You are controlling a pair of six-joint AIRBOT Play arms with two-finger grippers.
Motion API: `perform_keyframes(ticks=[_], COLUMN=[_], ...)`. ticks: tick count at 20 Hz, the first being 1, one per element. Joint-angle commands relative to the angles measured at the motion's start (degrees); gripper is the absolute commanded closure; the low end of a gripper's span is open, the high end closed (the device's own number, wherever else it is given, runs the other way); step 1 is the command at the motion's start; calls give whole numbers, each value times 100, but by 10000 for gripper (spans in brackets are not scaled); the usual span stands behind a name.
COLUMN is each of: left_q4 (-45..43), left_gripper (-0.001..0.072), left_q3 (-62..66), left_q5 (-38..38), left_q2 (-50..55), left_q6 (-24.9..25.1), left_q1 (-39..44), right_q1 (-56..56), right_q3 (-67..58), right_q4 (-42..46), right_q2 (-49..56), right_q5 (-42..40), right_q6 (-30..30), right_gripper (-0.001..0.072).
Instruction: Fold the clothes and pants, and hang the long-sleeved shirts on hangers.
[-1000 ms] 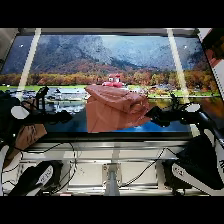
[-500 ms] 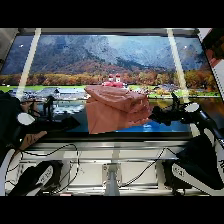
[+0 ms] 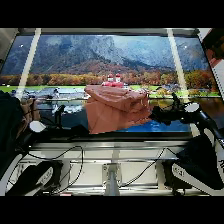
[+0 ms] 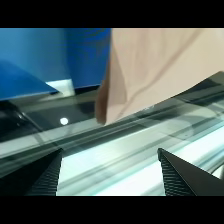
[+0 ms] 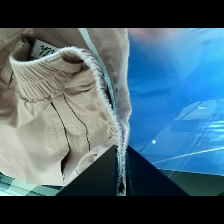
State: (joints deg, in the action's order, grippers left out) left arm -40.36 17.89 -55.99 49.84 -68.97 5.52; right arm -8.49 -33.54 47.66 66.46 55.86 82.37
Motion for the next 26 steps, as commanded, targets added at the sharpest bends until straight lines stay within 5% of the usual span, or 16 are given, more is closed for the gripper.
perform_keyframes(ticks=[1,7,9,16,19,23,25,26], left_q4=[151,636,850,2166,2243,2247,2258,2271], left_gripper=[5,15,123,218,218,246,604,691], left_q3=[-94,-90,-90,-83,-81,-76,-48,28], left_q5=[841,1738,1805,1797,1805,1801,1749,1646], left_q2=[138,957,1174,1342,1405,1718,1705,1698], left_q6=[70,-254,-251,719,778,800,916,1091], left_q1=[706,979,979,979,1099,1421,1499,1497], right_q1=[4,4,4,4,4,4,4,4], right_q3=[-4,-4,-4,-4,-11,-11,-11,-11], right_q4=[-22,-155,-155,-472,-1252,-1547,-1547,-1547], right_q2=[-4,-4,-4,-57,-304,-772,-1016,-1139], right_q5=[7,24,24,96,223,260,358,391], right_q6=[-2,-4,-4,-603,-1360,-1436,-1436,-1436], right_gripper=[681,682,682,682,681,681,682,681])
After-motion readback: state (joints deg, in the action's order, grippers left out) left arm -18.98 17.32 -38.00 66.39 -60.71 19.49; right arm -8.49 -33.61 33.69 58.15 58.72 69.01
